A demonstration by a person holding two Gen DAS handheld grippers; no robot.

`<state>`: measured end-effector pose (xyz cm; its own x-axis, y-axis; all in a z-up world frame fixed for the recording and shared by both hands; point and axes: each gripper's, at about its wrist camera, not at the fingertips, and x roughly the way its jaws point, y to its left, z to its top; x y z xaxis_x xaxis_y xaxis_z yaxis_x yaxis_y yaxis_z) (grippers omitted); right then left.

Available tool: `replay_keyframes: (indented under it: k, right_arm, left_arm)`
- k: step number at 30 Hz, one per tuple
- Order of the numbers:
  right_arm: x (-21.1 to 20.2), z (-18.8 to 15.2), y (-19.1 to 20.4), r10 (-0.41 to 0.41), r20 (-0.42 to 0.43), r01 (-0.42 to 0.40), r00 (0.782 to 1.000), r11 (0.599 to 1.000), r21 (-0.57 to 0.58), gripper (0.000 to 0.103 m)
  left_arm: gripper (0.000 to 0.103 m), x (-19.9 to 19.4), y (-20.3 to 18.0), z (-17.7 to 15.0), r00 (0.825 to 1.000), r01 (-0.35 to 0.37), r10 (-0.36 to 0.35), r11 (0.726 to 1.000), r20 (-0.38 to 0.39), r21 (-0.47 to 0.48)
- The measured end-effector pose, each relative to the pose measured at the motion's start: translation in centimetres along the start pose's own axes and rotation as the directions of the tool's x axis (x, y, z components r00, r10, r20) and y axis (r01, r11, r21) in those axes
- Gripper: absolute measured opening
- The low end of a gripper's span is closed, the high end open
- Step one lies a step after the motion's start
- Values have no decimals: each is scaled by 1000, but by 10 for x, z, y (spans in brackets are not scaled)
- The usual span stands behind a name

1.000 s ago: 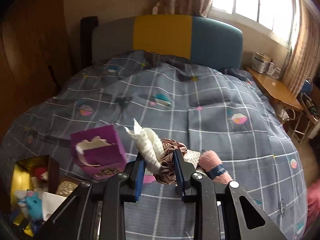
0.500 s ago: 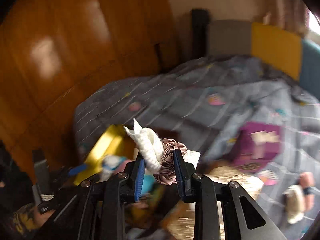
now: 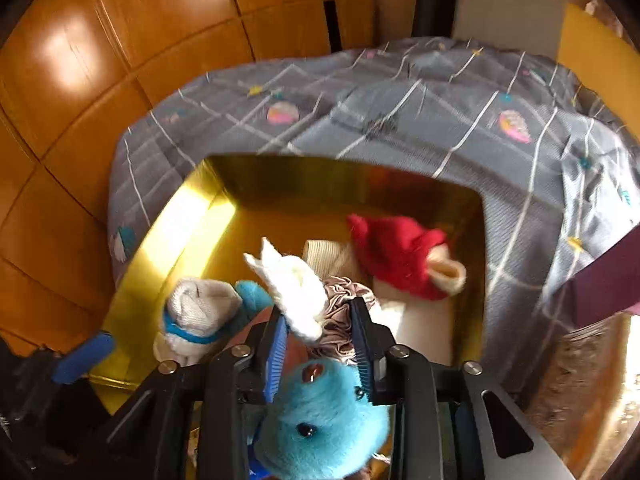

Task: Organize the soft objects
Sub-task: 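Carry the white sock with brown scrunchie over the gold tray and open the right tool, then move both tools back over the bed toward the pink towel and white packet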

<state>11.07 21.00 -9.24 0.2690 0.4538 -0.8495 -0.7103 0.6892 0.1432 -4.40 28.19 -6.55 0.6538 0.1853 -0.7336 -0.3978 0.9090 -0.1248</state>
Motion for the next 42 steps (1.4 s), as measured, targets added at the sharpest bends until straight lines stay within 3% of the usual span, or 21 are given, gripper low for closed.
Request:
replay_keyframes:
  k: [3, 9, 10, 13, 21, 23, 33, 42]
  right_arm:
    - [-2, -7, 7, -39, 11, 39, 999, 998, -54, 37]
    - [-12, -10, 5, -35, 34, 37, 999, 998, -44, 41]
    - [-13, -9, 5, -28, 28, 29, 999, 999, -36, 43]
    - [-22, -9, 1, -24, 49, 24, 998, 1000, -18, 66]
    - [-58, -20, -7, -82, 141, 81, 987, 997, 7, 70]
    - [-69, -24, -9, -117, 175, 117, 978, 993, 10, 77]
    - [-133, -52, -29, -244, 340, 235, 908, 970, 70, 87]
    - [-183, -87, -71, -358, 396, 310, 846, 933, 181, 91]
  left_arm:
    - [64, 1, 0, -1, 1000, 5, -5, 1000, -2, -4]
    - [64, -2, -2, -1, 1000, 9, -9, 1000, 1, 0]
    - [64, -3, -3, -1, 1000, 9, -9, 1000, 7, 3]
    - [63, -6, -4, 0, 1000, 9, -9, 1000, 15, 8]
    - [64, -12, -14, 0, 999, 20, -21, 999, 26, 33]
    - [64, -13, -17, -1, 999, 25, -26, 999, 27, 40]
    - [64, -22, -37, -1, 998, 42, -46, 995, 43, 91]
    - [64, -31, -59, 0, 996, 59, -69, 987, 59, 151]
